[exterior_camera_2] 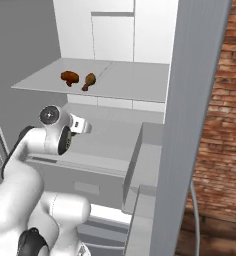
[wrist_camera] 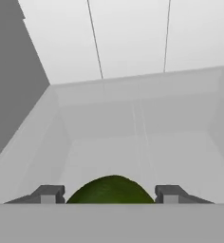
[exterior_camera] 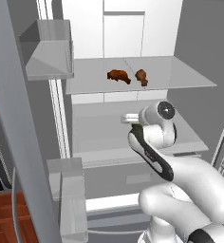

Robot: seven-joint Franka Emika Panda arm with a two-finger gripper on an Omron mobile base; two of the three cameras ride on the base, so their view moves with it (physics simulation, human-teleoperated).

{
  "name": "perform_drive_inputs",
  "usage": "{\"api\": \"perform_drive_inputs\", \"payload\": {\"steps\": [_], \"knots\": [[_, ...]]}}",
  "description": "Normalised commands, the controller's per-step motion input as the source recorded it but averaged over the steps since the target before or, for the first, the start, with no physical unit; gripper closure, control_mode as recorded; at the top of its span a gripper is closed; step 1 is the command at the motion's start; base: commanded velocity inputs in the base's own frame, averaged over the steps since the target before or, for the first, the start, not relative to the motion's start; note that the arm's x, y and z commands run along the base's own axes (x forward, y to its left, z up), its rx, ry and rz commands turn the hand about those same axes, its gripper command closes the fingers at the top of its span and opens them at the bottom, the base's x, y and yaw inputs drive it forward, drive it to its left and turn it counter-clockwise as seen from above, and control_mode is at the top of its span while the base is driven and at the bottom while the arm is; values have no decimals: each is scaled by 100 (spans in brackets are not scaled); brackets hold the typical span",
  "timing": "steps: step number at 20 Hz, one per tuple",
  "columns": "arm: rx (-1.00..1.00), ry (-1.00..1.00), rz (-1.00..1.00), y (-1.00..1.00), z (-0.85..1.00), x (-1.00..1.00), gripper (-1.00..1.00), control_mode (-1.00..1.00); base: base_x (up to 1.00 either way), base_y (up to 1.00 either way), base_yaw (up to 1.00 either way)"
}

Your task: Gather the lime and garlic from the fridge and place them on a tray on the dining counter. Then gather the chicken drumsticks from the fridge and place them on the other tray.

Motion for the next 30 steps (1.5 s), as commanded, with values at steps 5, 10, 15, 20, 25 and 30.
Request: {"api": "perform_drive_inputs", "payload": {"steps": [5,10,15,20,25,30], "knots": [[0,11,-3,-22,100,-91,100,-100,0,0,0],[0,0,-1,-5,100,-97,100,-100,0,0,0],[0,-6,0,0,76,-91,100,-100,0,0,0],[0,-9,0,0,63,-87,100,-100,0,0,0],[0,-3,0,0,11,-34,100,100,-56,-6,-1],[0,0,0,0,0,0,100,100,-100,0,-19]]}}
